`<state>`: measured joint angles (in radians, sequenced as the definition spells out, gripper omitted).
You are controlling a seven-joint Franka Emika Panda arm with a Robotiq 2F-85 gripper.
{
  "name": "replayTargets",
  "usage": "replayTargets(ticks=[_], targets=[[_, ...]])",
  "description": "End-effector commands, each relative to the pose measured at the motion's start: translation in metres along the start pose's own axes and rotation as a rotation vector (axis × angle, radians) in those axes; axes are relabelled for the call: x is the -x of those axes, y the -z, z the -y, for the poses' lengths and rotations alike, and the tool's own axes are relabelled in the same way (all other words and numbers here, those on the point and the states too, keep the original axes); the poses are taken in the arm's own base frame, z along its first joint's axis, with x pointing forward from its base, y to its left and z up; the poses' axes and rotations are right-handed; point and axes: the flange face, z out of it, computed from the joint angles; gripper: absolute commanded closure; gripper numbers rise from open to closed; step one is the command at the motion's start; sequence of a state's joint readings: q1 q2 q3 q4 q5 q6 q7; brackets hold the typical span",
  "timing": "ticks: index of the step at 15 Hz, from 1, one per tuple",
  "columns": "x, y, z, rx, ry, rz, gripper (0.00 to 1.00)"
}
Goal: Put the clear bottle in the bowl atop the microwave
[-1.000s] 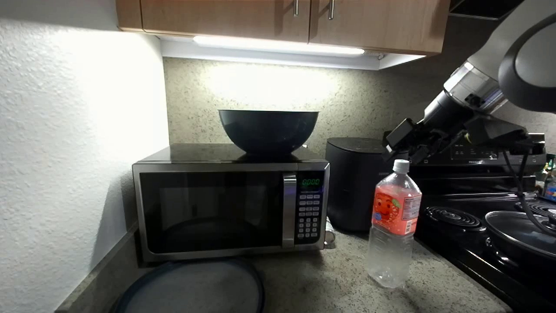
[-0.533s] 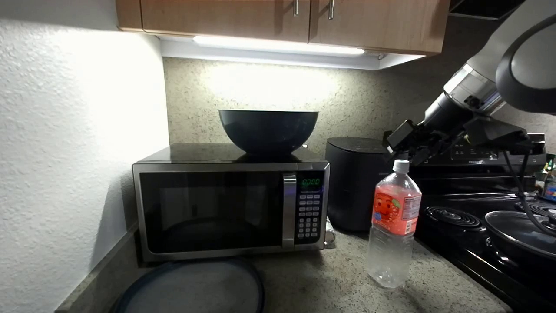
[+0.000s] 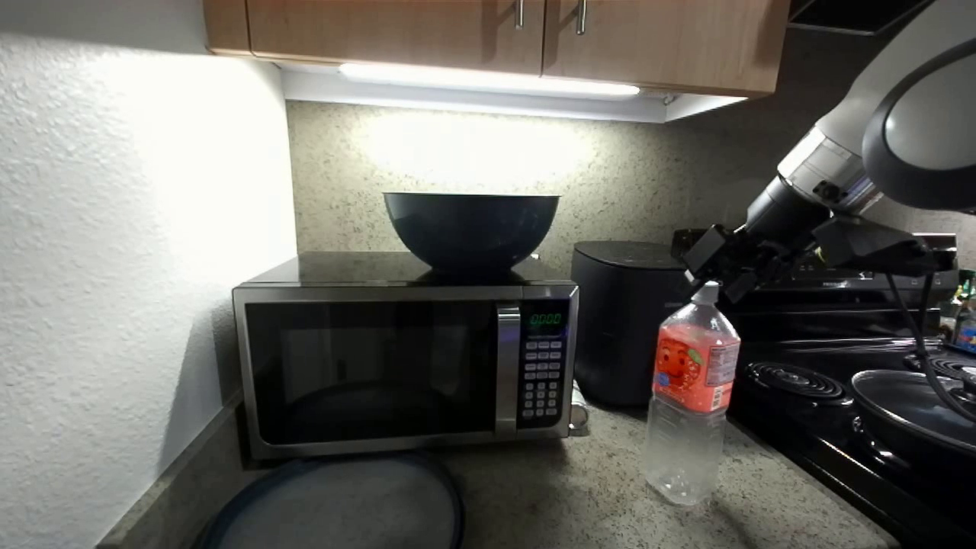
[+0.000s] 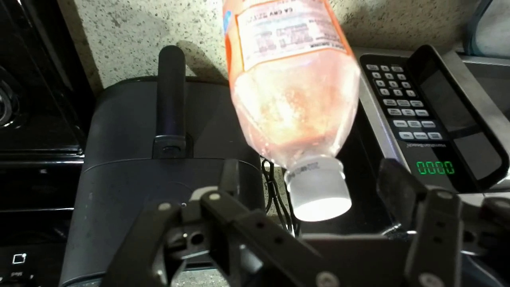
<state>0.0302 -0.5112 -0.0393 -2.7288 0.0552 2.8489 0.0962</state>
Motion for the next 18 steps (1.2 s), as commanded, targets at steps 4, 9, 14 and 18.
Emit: replayTargets(ticks=[4,9,14,18], targets=[[-0.001,-0.008,-0.003,-0.011,-0.018,0.037,0.59],[-0.004,-0.008,-0.005,-0.011,-0.017,0.036,0.84],[-0.005,-0.004,-0.002,-0.017,-0.003,0.022,0.88],[-0.013,0.029,0.006,-0.072,-0.021,-0.103,0.88]])
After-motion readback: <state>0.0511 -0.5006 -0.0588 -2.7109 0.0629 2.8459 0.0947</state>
